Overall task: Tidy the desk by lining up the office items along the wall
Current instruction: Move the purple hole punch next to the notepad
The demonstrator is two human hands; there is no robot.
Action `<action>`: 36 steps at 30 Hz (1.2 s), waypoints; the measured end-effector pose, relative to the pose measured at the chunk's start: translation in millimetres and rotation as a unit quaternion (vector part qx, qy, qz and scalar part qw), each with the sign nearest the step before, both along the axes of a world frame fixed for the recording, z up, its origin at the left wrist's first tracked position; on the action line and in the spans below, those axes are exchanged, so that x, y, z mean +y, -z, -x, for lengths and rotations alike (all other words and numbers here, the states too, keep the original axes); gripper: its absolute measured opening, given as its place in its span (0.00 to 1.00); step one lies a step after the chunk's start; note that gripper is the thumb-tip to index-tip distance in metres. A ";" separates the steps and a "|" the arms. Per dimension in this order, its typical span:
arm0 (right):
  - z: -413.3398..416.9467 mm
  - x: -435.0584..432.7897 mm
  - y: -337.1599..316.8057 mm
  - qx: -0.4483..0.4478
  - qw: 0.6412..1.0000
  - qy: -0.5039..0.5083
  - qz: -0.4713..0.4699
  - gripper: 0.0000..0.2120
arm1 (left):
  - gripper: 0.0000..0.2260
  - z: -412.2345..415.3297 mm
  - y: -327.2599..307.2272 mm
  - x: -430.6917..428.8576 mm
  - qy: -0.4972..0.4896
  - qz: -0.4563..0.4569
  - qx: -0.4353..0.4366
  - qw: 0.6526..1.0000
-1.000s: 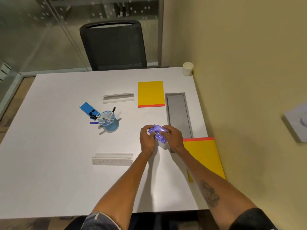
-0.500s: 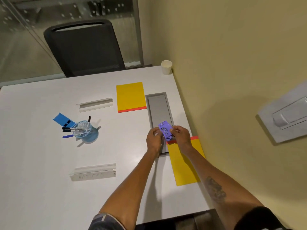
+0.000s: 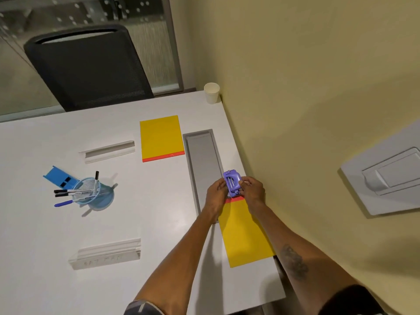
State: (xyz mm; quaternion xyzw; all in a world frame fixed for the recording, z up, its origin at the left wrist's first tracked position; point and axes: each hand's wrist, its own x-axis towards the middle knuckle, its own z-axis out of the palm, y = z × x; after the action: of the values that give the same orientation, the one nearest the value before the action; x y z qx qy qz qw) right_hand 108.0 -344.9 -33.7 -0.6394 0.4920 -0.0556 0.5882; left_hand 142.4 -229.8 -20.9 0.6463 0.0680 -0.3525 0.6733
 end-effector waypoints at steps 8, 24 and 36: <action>1.2 -8.3 7.7 0.002 1.000 0.011 -0.009 0.08 | 0.15 -1.1 11.6 -9.1 0.034 0.010 0.034 0.999; -1.7 -13.5 13.3 0.024 0.999 -0.016 0.017 0.09 | 0.16 -1.5 12.0 -12.8 0.067 -0.010 0.040 0.997; -0.8 6.9 -9.4 0.078 0.987 -0.027 0.141 0.15 | 0.11 0.3 -0.4 -1.5 0.052 -0.079 -0.015 0.995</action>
State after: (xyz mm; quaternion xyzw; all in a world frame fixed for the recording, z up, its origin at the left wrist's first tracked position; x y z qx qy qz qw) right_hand 108.8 -338.0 -24.2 -0.7315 0.5063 -0.0587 0.4529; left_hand 142.1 -231.4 -20.6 0.7057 0.0515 -0.3706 0.6017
